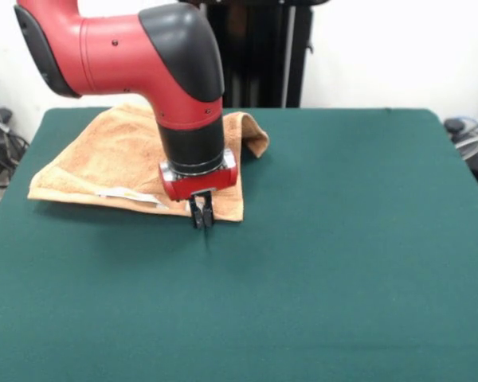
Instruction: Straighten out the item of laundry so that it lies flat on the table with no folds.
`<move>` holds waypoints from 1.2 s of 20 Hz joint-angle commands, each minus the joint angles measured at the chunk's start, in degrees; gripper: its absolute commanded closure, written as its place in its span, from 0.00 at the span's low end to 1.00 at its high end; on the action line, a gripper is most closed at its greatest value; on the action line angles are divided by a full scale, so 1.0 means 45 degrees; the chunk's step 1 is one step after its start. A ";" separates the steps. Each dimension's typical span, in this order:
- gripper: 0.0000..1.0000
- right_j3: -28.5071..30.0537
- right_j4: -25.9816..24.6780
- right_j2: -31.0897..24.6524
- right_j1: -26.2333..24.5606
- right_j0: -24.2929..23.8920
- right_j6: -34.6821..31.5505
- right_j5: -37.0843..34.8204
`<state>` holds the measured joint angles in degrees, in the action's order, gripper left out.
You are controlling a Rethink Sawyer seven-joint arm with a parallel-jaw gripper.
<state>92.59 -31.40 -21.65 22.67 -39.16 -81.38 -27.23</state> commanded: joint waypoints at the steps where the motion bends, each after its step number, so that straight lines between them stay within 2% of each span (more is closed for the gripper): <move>1: 1.00 -0.0140 -0.0902 -0.0227 -0.2091 0.0478 0.0831 -0.0575; 9: 1.00 -0.0257 -0.0509 -0.0090 -0.1573 0.1015 0.0451 -0.1469; 15: 1.00 0.0567 0.0517 -0.0196 0.0130 0.1768 -0.0717 -0.2417; 19: 1.00 0.0654 0.0832 -0.0519 0.0074 0.1577 -0.0684 -0.1977; 20: 0.00 0.0674 0.0883 -0.0610 0.0033 0.1504 -0.0585 -0.1877; 24: 0.00 0.0516 0.1181 -0.0567 -0.0030 0.1613 -0.0429 -0.2179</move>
<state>92.13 -28.54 -21.12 23.95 -33.14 -81.37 -31.63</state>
